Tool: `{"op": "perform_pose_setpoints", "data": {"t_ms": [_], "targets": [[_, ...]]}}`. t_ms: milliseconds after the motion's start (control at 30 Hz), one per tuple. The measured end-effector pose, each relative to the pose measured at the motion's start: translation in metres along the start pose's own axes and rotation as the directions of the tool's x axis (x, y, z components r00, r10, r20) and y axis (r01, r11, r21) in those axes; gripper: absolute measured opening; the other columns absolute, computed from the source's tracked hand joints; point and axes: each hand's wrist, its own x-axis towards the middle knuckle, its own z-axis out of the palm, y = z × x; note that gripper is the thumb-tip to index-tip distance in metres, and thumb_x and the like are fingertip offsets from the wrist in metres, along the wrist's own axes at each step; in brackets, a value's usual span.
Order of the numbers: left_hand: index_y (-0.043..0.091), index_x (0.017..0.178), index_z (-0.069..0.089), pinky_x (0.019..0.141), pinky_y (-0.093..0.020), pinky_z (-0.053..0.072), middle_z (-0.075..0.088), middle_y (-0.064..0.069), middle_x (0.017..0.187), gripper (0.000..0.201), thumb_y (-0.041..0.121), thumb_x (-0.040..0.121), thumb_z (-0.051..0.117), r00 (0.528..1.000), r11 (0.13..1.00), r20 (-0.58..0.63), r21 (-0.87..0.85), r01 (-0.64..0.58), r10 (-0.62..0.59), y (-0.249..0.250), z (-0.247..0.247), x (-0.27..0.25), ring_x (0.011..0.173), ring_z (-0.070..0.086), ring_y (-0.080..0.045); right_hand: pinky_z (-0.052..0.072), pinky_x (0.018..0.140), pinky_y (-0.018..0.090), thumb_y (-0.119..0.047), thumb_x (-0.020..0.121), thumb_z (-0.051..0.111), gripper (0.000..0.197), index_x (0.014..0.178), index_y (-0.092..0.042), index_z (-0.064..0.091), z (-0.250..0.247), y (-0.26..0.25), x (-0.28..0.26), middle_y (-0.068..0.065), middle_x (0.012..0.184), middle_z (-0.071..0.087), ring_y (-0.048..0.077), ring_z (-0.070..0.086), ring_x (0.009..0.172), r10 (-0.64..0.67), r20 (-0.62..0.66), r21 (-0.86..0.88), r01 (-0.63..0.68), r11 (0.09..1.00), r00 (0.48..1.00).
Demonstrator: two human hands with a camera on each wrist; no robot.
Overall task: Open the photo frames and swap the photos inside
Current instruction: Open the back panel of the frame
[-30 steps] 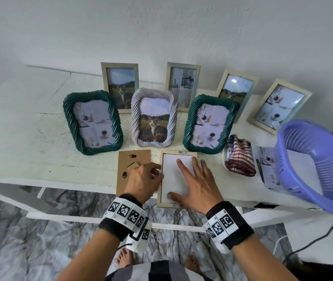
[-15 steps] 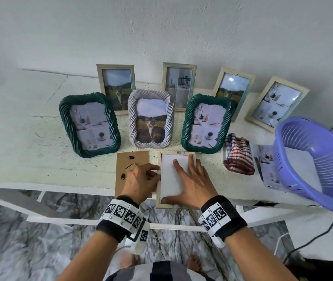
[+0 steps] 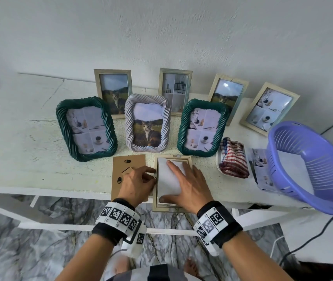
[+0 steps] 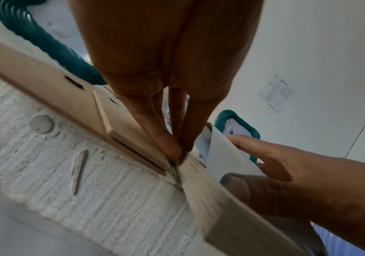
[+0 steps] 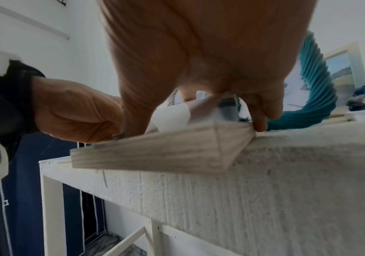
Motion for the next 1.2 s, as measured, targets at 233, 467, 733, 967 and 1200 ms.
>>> {"op": "perform_pose_setpoints", "data": {"t_ms": [233,467,733,967,1200], "targets": [[0.018,0.113,0.069,0.076,-0.038,0.058,0.068,-0.001,0.099,0.025,0.03,0.092,0.062,0.99,0.994,-0.093,0.004,-0.106,0.106,0.004,0.002,-0.003,0.081,0.068,-0.013,0.037,0.106,0.041,-0.068,0.067,0.071,0.109,0.151,-0.042,0.006,-0.017,-0.004,-0.01,0.014,0.156,0.018,0.034,0.025,0.137,-0.027,-0.19,0.055,0.038,0.998,0.981],[0.017,0.116,0.065,0.069,-0.044,0.06,0.076,-0.005,0.092,0.025,0.018,0.092,0.066,0.996,0.875,0.048,-0.482,-0.04,0.072,0.031,-0.006,-0.009,0.086,0.073,-0.023,0.017,0.116,0.021,-0.063,0.069,0.073,0.106,0.153,-0.036,0.014,-0.03,-0.001,-0.023,0.003,0.163,-0.005,0.015,0.003,0.149,-0.092,-0.252,0.36,0.181,0.915,0.963],[0.021,0.119,0.062,0.068,-0.03,0.058,0.071,0.007,0.099,0.034,0.022,0.086,0.072,0.997,0.931,-0.075,-0.361,-0.053,0.028,0.035,-0.008,-0.01,0.082,0.069,-0.013,0.052,0.081,0.032,-0.002,0.089,0.064,0.014,0.099,-0.012,0.068,-0.037,0.002,-0.038,0.007,0.095,0.074,0.021,0.064,0.089,0.299,-0.262,0.949,0.188,0.254,0.917],[0.018,0.117,0.063,0.075,-0.037,0.06,0.069,0.0,0.112,0.039,0.045,0.095,0.046,0.984,0.827,0.146,-0.562,0.0,0.1,0.074,0.0,-0.029,0.105,0.067,-0.017,0.053,0.083,0.028,-0.023,0.091,0.064,0.012,0.1,-0.019,0.071,-0.041,-0.011,-0.043,0.001,0.098,0.073,0.016,0.067,0.094,0.164,-0.355,0.897,0.286,0.336,0.92],[0.013,0.112,0.066,0.075,-0.048,0.06,0.073,-0.013,0.102,0.028,0.021,0.104,0.041,0.974,0.801,0.147,-0.596,-0.054,0.174,0.073,-0.001,-0.028,0.098,0.07,-0.028,0.051,0.087,0.025,-0.04,0.092,0.055,0.033,0.109,-0.015,0.069,-0.033,-0.005,-0.038,0.002,0.11,0.066,0.015,0.064,0.104,0.063,-0.425,0.785,0.334,0.521,0.903]]}}
